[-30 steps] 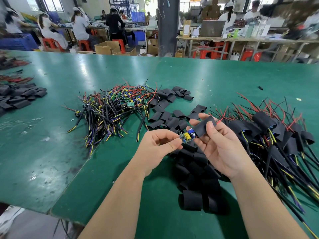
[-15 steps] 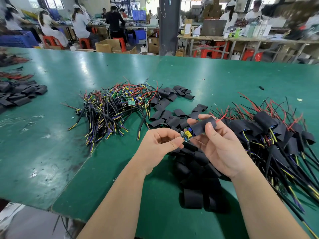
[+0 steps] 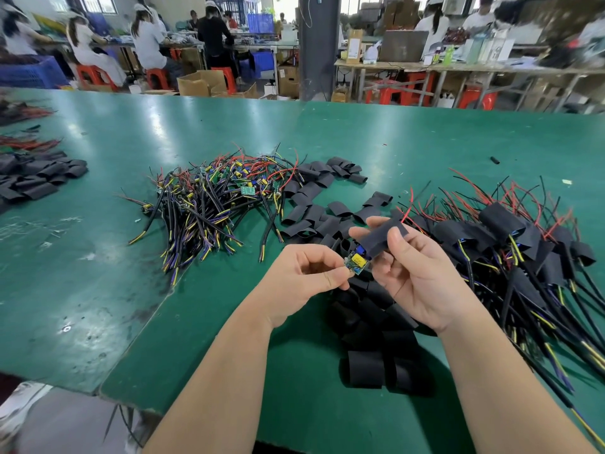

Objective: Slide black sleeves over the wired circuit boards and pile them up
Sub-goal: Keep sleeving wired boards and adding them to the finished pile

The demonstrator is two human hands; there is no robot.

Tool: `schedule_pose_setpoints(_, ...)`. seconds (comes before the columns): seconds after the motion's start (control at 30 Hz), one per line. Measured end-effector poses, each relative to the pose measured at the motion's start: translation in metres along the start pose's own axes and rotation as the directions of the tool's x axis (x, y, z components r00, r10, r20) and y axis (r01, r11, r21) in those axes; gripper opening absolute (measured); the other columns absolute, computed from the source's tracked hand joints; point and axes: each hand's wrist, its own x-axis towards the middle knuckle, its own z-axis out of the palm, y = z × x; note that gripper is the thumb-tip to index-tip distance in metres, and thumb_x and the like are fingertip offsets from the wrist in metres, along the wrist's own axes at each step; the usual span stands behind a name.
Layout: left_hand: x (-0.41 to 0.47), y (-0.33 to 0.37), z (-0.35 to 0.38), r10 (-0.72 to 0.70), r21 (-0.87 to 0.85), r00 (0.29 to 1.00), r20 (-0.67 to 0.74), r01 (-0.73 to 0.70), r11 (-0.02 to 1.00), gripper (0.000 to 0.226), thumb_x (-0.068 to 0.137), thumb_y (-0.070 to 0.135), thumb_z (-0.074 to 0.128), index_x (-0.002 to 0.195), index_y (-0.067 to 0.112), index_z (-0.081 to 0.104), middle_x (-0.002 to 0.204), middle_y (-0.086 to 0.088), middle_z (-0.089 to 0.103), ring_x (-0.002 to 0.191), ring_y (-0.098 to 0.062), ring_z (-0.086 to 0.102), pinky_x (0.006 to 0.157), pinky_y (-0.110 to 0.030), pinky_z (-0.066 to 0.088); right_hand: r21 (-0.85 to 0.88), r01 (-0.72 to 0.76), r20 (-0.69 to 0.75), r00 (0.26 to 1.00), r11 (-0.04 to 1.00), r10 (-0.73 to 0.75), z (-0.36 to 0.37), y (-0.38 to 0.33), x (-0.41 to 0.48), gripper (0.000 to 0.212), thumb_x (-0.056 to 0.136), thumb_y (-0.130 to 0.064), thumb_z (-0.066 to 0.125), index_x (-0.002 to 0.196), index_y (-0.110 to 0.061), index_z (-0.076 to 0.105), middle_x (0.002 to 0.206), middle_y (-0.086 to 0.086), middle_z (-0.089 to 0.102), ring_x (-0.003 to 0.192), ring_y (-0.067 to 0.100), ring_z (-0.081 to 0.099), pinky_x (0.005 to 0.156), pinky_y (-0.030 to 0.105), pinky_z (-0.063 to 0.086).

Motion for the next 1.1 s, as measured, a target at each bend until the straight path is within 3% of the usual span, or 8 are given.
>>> schedule_pose_setpoints(0.13, 0.0, 0.0, 0.0, -0.026, -0.002, 1.0, 0.011, 0.026, 1.0, 0.017, 0.078, 0.015, 0.067, 0.067, 0.028, 0.071, 0.066, 0.006, 0.068, 0.065, -0.006, 0.059, 0.067, -0.016, 0.047, 0.067, -0.013, 0.075, 0.997, 0.998, 0.008, 0.0, 0.0, 0.0, 0.023, 0.088, -0.02, 0.053, 0.101, -0.013, 0.07, 0.103, 0.012, 0.071, 0.054, 0.005, 0.047, 0.053, 0.014, 0.041)
schedule_pose_setpoints(0.33, 0.0, 0.001, -0.002, -0.031, 0.001, 0.997, 0.072, 0.031, 1.0, 0.018, 0.082, 0.013, 0.066, 0.07, 0.026, 0.071, 0.067, 0.007, 0.068, 0.065, -0.004, 0.059, 0.066, -0.013, 0.045, 0.006, -0.094, -0.053, 0.994, 0.996, 0.094, 0.003, 0.002, 0.004, 0.035, 0.083, -0.032, 0.053, 0.101, -0.002, 0.059, 0.087, 0.015, 0.072, 0.042, 0.004, 0.048, 0.04, 0.013, 0.04)
schedule_pose_setpoints(0.43, 0.0, 0.001, -0.002, -0.02, 0.001, 0.997, 0.076, 0.02, 1.0, 0.022, 0.085, 0.007, 0.064, 0.072, 0.024, 0.069, 0.067, 0.007, 0.067, 0.064, -0.003, 0.058, 0.065, -0.012, 0.044, 0.017, -0.105, -0.04, 0.994, 0.994, 0.105, 0.004, 0.004, 0.003, 0.036, 0.083, -0.032, 0.053, 0.102, -0.001, 0.06, 0.089, 0.016, 0.072, 0.044, 0.005, 0.048, 0.04, 0.013, 0.04)
schedule_pose_setpoints(0.6, 0.001, -0.001, -0.001, 0.006, -0.029, 1.0, 0.0, -0.006, 1.0, 0.026, 0.088, -0.002, 0.06, 0.069, 0.016, 0.06, 0.062, 0.009, 0.062, 0.059, -0.001, 0.053, 0.062, -0.01, 0.041, 0.052, -0.082, 0.075, 0.994, 0.995, 0.078, 0.009, 0.007, -0.001, 0.023, 0.086, -0.026, 0.056, 0.09, -0.013, 0.075, 0.098, 0.015, 0.072, 0.051, 0.006, 0.051, 0.048, 0.015, 0.044)
schedule_pose_setpoints(0.77, 0.003, 0.0, 0.003, 0.006, -0.047, 0.998, -0.069, -0.009, 0.999, 0.023, 0.089, -0.004, 0.057, 0.072, 0.011, 0.06, 0.056, 0.01, 0.06, 0.052, 0.003, 0.051, 0.057, -0.007, 0.039, 0.016, -0.045, 0.016, 0.999, 0.999, 0.045, 0.012, 0.009, 0.001, 0.023, 0.084, -0.024, 0.053, 0.08, -0.018, 0.076, 0.095, 0.013, 0.074, 0.05, 0.004, 0.055, 0.049, 0.014, 0.047)
schedule_pose_setpoints(0.87, 0.003, 0.001, 0.004, -0.001, -0.038, 0.995, -0.1, -0.003, 0.999, 0.022, 0.087, -0.001, 0.06, 0.069, 0.011, 0.061, 0.054, 0.01, 0.058, 0.05, 0.001, 0.048, 0.055, -0.008, 0.038, -0.063, -0.03, -0.004, 1.0, 0.998, 0.029, 0.009, 0.011, 0.002, 0.016, 0.078, -0.019, 0.061, 0.088, -0.011, 0.07, 0.095, 0.015, 0.074, 0.052, 0.008, 0.057, 0.053, 0.017, 0.05)
schedule_pose_setpoints(0.97, 0.004, -0.001, 0.004, -0.012, -0.01, 0.99, -0.139, 0.011, 1.0, 0.021, 0.086, 0.002, 0.064, 0.068, 0.012, 0.063, 0.056, 0.009, 0.06, 0.052, -0.001, 0.05, 0.055, -0.009, 0.04, -0.094, -0.006, 0.0, 1.0, 0.996, 0.006, 0.006, 0.013, 0.003, 0.032, 0.069, -0.02, 0.072, 0.096, -0.005, 0.064, 0.095, 0.015, 0.073, 0.055, 0.011, 0.057, 0.056, 0.019, 0.05)
schedule_pose_setpoints(1.1, 0.006, -0.005, 0.003, -0.01, 0.075, 0.973, -0.231, 0.028, 0.997, 0.014, 0.082, 0.006, 0.071, 0.072, 0.015, 0.069, 0.06, 0.006, 0.066, 0.057, -0.003, 0.058, 0.058, -0.014, 0.046, -0.213, 0.008, -0.06, 0.998, 0.977, -0.021, 0.005, 0.018, 0.004, 0.034, 0.065, -0.016, 0.074, 0.098, -0.008, 0.065, 0.079, 0.006, 0.07, 0.06, 0.011, 0.061, 0.057, 0.019, 0.051)
